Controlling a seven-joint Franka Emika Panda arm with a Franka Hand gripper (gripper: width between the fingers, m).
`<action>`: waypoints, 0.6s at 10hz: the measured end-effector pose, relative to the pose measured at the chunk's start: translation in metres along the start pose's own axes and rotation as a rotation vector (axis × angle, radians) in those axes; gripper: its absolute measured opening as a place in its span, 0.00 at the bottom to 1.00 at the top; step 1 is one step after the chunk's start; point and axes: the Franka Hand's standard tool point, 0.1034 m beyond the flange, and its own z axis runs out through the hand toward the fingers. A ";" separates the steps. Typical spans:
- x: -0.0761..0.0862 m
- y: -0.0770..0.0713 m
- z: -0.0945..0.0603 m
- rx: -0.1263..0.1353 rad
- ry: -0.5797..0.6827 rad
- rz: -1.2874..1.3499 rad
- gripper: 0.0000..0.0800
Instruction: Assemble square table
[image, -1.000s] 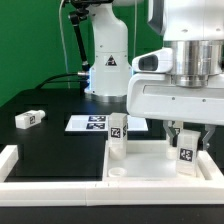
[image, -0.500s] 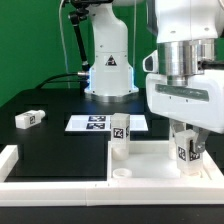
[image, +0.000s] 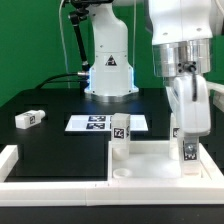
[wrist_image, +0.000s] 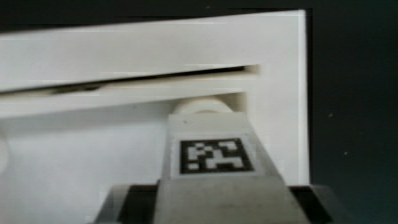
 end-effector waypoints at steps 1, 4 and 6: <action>-0.002 0.001 0.001 0.000 0.004 -0.020 0.48; -0.008 -0.003 0.002 0.020 0.047 -0.522 0.78; -0.006 -0.003 0.002 0.018 0.049 -0.600 0.80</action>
Offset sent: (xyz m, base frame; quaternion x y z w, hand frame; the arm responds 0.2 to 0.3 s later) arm 0.0061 0.0151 0.0003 0.0379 0.0345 -0.5320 0.8452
